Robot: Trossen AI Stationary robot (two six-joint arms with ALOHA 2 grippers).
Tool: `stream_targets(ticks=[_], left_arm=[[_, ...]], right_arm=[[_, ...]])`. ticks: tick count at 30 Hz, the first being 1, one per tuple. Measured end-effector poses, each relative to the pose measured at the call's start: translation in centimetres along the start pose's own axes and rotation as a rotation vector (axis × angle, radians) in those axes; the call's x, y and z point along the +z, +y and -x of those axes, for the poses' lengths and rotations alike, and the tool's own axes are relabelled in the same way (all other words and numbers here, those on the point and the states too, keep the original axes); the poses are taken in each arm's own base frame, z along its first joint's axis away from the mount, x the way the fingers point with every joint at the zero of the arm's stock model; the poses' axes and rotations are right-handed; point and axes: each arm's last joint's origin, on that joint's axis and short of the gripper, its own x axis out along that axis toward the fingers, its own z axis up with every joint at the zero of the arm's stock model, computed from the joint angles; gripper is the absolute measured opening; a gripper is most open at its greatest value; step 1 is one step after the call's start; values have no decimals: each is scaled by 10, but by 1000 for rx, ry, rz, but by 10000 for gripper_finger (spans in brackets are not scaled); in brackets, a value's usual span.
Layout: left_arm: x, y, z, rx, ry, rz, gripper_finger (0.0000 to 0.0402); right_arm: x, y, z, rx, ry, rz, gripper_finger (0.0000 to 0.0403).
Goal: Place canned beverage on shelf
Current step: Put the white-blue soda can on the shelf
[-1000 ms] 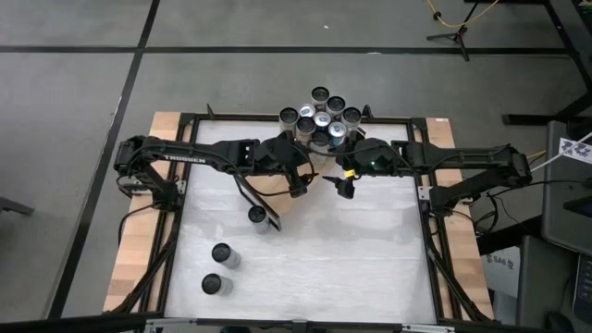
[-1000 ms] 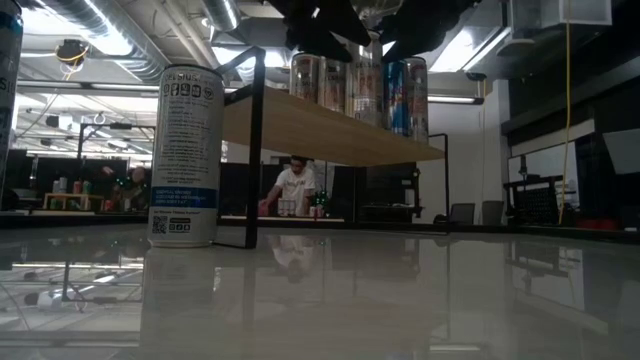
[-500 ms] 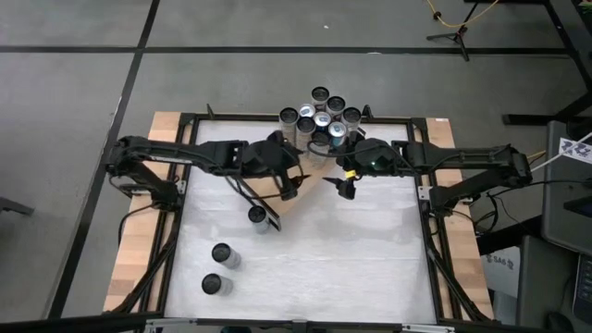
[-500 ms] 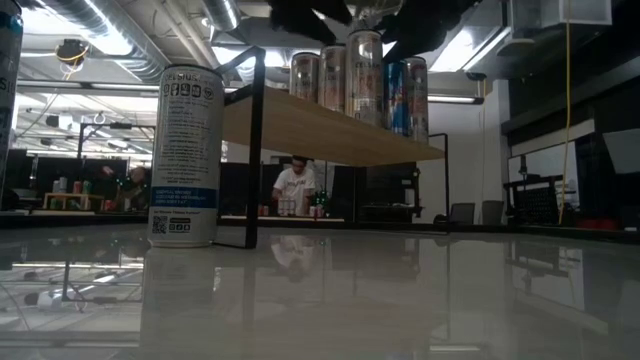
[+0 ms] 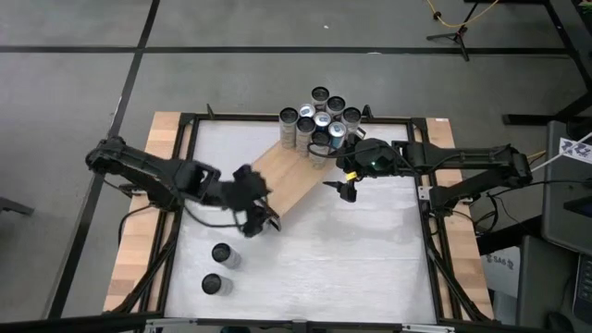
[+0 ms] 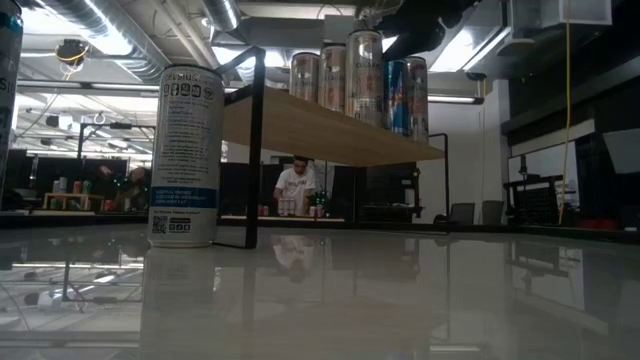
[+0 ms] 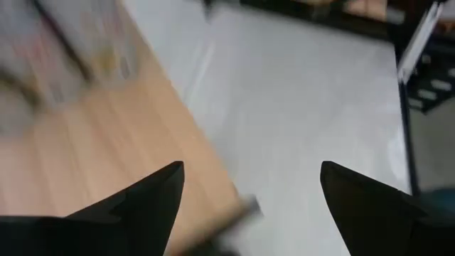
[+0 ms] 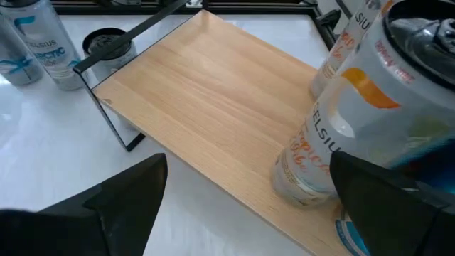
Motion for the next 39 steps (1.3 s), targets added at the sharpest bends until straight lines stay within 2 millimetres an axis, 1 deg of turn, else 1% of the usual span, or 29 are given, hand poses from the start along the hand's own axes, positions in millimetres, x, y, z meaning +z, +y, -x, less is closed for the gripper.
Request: stream_targets(ticks=[4, 9, 12, 14, 20, 23, 27, 36, 39], left_arm=[[-25, -12, 12, 18, 152, 149, 322], [-51, -28, 27, 43, 306, 409, 322], [-61, -37, 34, 52, 382, 601, 322], [-66, -41, 38, 56, 438, 698, 322], [-80, -44, 47, 154, 593, 916, 322], [-85, -44, 51, 221, 651, 989, 322], [-90, -48, 50, 276, 658, 1050, 322], [-99, -60, 26, 383, 652, 1070, 322], [-101, -63, 22, 400, 652, 1075, 322]], right_arm=[[0, 0, 0, -1, 0, 0, 388], [0, 0, 0, 0, 0, 0, 388], [0, 0, 0, -1, 0, 0, 388], [0, 0, 0, -1, 0, 0, 388], [0, 0, 0, -1, 0, 0, 388], [0, 0, 0, -1, 0, 0, 388], [0, 0, 0, -1, 0, 0, 388], [0, 0, 0, -1, 1, -3, 388], [0, 0, 0, -1, 1, -3, 388]])
